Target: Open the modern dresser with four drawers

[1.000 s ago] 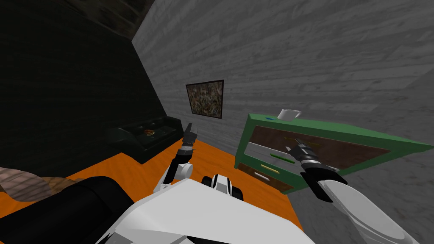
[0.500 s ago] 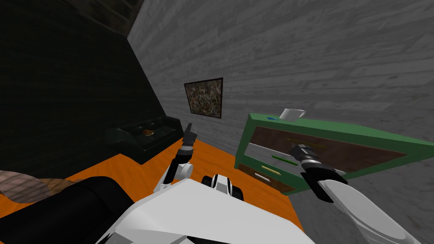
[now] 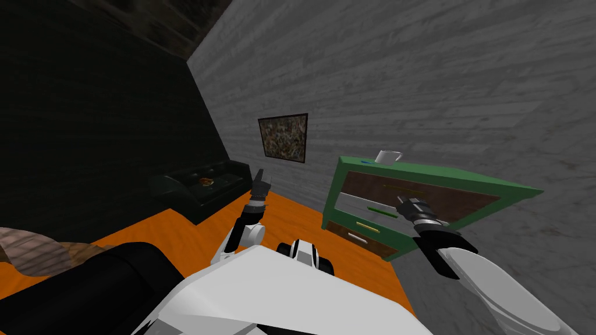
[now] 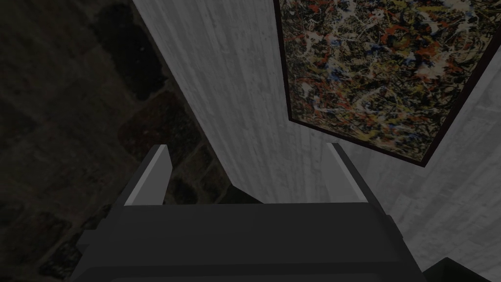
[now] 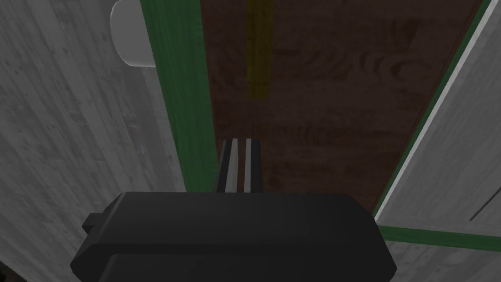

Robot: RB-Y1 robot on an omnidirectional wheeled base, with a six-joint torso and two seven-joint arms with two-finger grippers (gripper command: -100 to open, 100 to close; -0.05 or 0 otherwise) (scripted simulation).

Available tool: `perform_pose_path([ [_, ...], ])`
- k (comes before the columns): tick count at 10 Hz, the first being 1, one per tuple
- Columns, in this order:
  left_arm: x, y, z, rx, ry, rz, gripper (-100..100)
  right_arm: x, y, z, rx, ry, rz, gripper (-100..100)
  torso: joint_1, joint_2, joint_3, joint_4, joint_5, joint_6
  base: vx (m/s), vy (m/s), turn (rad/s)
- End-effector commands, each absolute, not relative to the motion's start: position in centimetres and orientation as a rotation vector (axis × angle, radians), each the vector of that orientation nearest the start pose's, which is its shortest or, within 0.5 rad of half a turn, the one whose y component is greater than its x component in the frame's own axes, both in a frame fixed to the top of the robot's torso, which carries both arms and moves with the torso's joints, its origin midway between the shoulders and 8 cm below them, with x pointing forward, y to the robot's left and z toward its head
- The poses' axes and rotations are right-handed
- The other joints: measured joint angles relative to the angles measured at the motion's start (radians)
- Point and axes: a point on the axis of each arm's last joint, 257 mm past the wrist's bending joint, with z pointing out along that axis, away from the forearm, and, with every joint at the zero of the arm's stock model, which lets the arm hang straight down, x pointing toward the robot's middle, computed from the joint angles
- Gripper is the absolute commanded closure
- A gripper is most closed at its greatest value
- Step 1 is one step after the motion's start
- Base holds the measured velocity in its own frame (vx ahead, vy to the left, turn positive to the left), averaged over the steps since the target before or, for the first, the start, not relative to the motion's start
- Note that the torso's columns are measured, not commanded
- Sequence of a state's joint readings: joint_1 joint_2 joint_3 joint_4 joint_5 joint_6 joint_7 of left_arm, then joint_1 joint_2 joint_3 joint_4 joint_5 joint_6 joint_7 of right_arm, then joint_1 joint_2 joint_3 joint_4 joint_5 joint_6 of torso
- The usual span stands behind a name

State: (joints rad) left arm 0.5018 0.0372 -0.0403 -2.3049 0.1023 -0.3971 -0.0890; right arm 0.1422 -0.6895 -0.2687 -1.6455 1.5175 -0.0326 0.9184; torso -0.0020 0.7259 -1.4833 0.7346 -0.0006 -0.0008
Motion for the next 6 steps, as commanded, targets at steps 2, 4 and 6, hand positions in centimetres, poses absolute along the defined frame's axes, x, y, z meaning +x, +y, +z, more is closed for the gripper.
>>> perform_pose_path([
  [2, 35.69, 27.43, 1.40, -0.729, 0.668, -1.311, 0, 49.34, -52.52, -10.81, -1.059, 1.283, -1.396, -100, 0.000, 0.005, 0.003, 0.001, 0.000, 0.001, 0.172, -0.046, 0.035],
  [4, 35.70, 27.42, 1.40, -0.729, 0.668, -1.311, 0, 49.36, -52.44, -10.76, -1.060, 1.282, -1.394, -100, 0.003, 0.018, 0.010, 0.005, 0.001, 0.001, 0.054, -0.018, 0.008],
  [6, 35.70, 27.42, 1.40, -0.729, 0.668, -1.311, 0, 49.34, -52.16, -10.69, -1.065, 1.277, -1.385, 100, 0.004, 0.018, 0.011, 0.005, 0.001, 0.001, -0.050, 0.020, -0.026],
])
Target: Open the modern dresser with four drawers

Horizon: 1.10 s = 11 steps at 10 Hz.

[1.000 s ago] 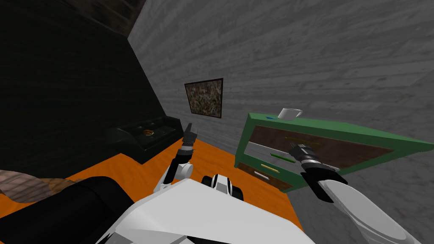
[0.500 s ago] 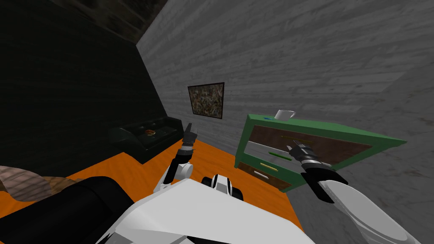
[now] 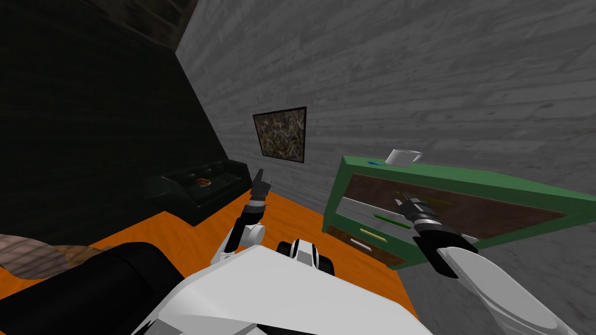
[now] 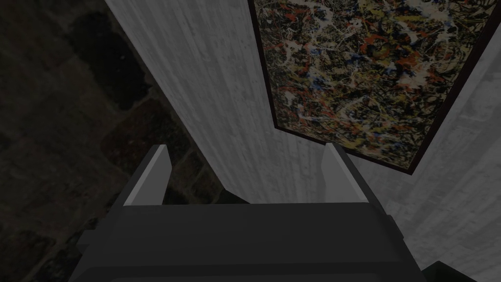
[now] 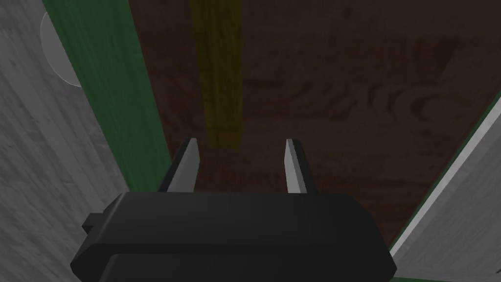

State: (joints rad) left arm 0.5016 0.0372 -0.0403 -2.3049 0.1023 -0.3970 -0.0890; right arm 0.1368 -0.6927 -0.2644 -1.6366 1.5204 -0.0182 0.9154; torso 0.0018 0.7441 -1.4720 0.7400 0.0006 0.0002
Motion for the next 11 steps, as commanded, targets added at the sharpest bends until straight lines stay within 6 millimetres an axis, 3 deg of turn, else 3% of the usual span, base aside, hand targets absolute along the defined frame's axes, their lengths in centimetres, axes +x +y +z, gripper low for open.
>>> perform_pose_path([
  [1, 35.7, 27.4, 1.4, -0.729, 0.668, -1.311, 0, 49.3, -52.1, -10.7, -1.067, 1.276, -1.383, 100, 0.001, 0.002, 0.001, 0.000, 0.000, 0.000, -0.179, 0.032, -0.060],
  [4, 35.7, 27.4, 1.4, -0.729, 0.668, -1.311, 0, 49.3, -51.9, -10.6, -1.071, 1.272, -1.378, 100, -0.002, -0.005, -0.004, -0.002, -0.001, 0.000, -0.149, 0.036, -0.036],
  [5, 35.7, 27.4, 1.4, -0.729, 0.668, -1.311, 0, 49.3, -52.2, -10.5, -1.067, 1.274, -1.384, -100, -0.003, -0.012, -0.007, -0.003, -0.001, -0.001, 0.086, -0.007, 0.044],
  [10, 35.7, 27.4, 1.4, -0.729, 0.668, -1.311, 0, 49.4, -52.7, -10.3, -1.064, 1.278, -1.393, -100, -0.002, -0.006, -0.004, -0.002, -0.001, 0.000, 0.147, -0.025, 0.031],
  [11, 35.7, 27.4, 1.4, -0.729, 0.668, -1.311, 0, 49.6, -51.2, -10.2, -1.079, 1.257, -1.369, -100, -0.001, 0.000, -0.001, 0.000, -0.001, 0.000, 0.087, -0.010, -0.228],
])
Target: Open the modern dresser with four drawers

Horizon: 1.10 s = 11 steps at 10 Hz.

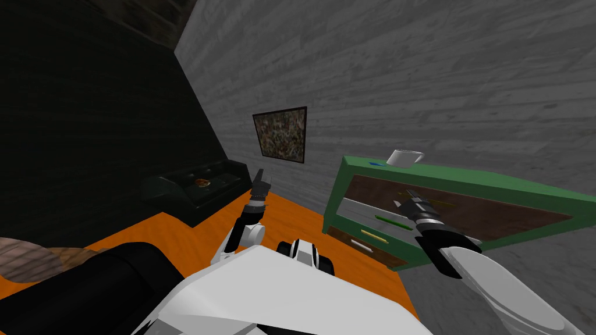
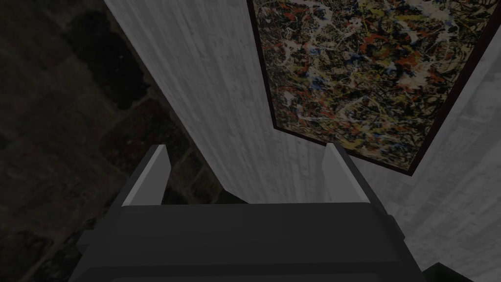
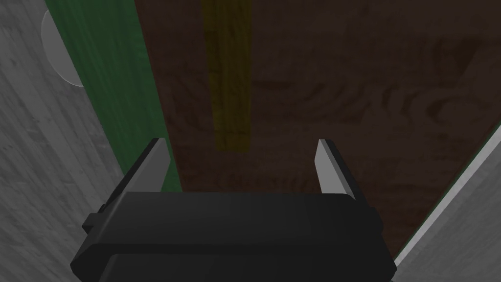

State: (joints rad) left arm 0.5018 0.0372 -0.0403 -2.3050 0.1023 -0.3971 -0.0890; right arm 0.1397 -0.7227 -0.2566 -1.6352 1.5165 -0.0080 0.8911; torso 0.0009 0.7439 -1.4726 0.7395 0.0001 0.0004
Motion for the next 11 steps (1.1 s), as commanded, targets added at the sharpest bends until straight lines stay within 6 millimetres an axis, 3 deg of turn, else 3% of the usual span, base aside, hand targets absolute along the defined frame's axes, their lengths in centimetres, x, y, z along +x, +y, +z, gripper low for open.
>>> perform_pose_path([
  [1, 35.7, 27.4, 1.4, -0.729, 0.668, -1.311, 0, 49.6, -51.2, -10.2, -1.079, 1.257, -1.369, -100, 0.000, -0.001, 0.000, 0.000, 0.000, 0.001, 0.081, -0.006, -0.139],
  [3, 35.7, 27.4, 1.4, -0.729, 0.668, -1.311, 0, 49.6, -51.2, -10.2, -1.079, 1.257, -1.369, -100, 0.000, -0.003, -0.002, -0.001, 0.000, -0.001, 0.015, -0.004, 0.022],
  [4, 35.7, 27.4, 1.4, -0.729, 0.668, -1.311, 0, 49.7, -49.7, -10.2, -1.096, 1.235, -1.344, -100, -0.001, -0.004, -0.002, -0.001, 0.000, 0.000, 0.054, -0.012, -0.228],
  [5, 35.7, 27.4, 1.4, -0.729, 0.668, -1.311, 0, 49.0, -50.4, -10.7, -1.035, 1.273, -1.318, -100, -0.001, -0.007, -0.004, -0.002, -0.001, 0.001, 0.071, -0.001, -0.137],
  [6, 35.7, 27.4, 1.4, -0.729, 0.668, -1.311, 0, 49.2, -49.7, -11.1, -1.063, 1.266, -1.294, -100, -0.001, -0.008, -0.005, -0.002, 0.000, -0.001, 0.037, 0.003, 0.017],
  [9, 35.7, 27.4, 1.4, -0.729, 0.668, -1.311, 0, 49.7, -49.7, -10.2, -1.096, 1.235, -1.344, -100, -0.001, -0.004, -0.002, -0.001, 0.000, 0.000, 0.002, 0.000, 0.007],
  [11, 35.7, 27.4, 1.4, -0.729, 0.668, -1.311, 0, 49.8, -46.6, -10.2, -1.129, 1.190, -1.295, -100, -0.001, -0.008, -0.004, -0.002, 0.000, 0.001, 0.099, -0.001, -0.294],
])
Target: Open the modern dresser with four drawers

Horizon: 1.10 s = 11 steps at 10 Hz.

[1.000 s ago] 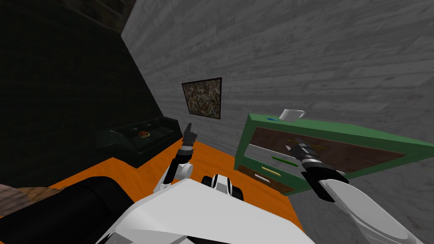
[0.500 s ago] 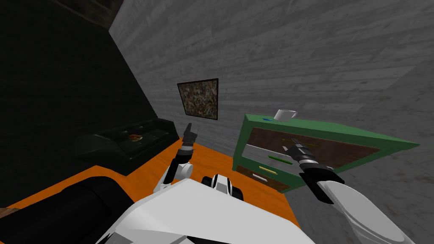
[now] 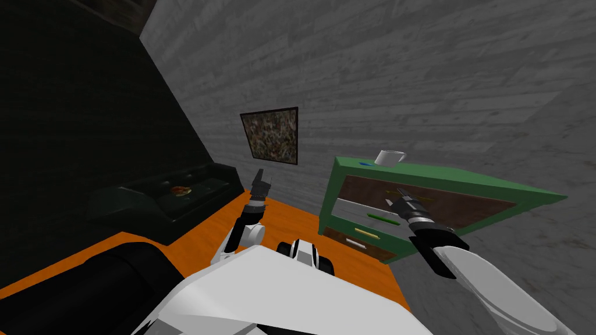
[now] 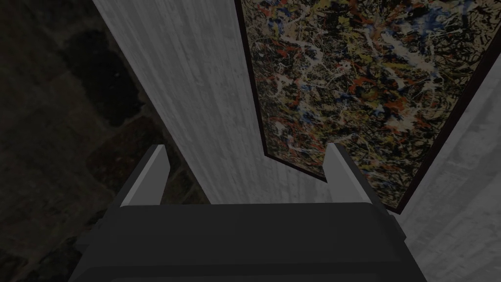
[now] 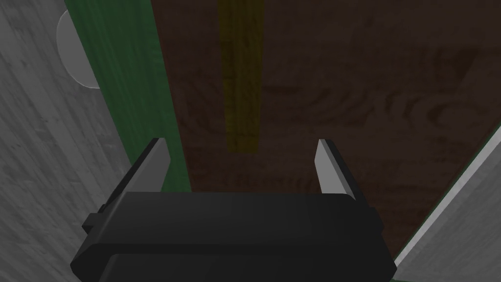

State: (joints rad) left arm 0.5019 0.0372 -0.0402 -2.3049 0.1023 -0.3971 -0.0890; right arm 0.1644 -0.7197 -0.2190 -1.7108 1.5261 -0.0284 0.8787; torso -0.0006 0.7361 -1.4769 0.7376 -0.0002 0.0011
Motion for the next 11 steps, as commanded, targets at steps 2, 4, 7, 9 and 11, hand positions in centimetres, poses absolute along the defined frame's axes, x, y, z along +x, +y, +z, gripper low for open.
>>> perform_pose_path([
  [2, 35.7, 27.4, 1.4, -0.729, 0.668, -1.311, 0, 49.8, -47.2, -9.5, -1.108, 1.190, -1.314, -100, 0.002, -0.002, -0.002, -0.001, 0.000, -0.002, 0.086, 0.010, -0.040],
  [4, 35.7, 27.4, 1.4, -0.729, 0.668, -1.311, 0, 49.8, -46.6, -10.2, -1.129, 1.190, -1.295, -100, 0.000, 0.007, 0.004, 0.002, 0.000, -0.001, 0.002, -0.011, 0.013],
  [7, 35.7, 27.4, 1.4, -0.729, 0.668, -1.311, 0, 49.8, -45.0, -10.1, -1.144, 1.167, -1.270, -100, 0.002, 0.000, -0.001, 0.000, 0.001, -0.002, 0.050, 0.002, -0.117],
  [9, 35.7, 27.4, 1.4, -0.729, 0.668, -1.311, 0, 49.7, -43.4, -10.0, -1.158, 1.144, -1.246, -100, 0.000, 0.000, 0.000, 0.000, 0.000, 0.000, 0.071, -0.003, -0.168],
  [11, 35.7, 27.4, 1.4, -0.729, 0.668, -1.311, 0, 49.5, -40.3, -9.8, -1.185, 1.097, -1.197, -100, 0.001, 0.000, 0.000, 0.000, 0.000, -0.001, 0.128, 0.024, -0.289],
])
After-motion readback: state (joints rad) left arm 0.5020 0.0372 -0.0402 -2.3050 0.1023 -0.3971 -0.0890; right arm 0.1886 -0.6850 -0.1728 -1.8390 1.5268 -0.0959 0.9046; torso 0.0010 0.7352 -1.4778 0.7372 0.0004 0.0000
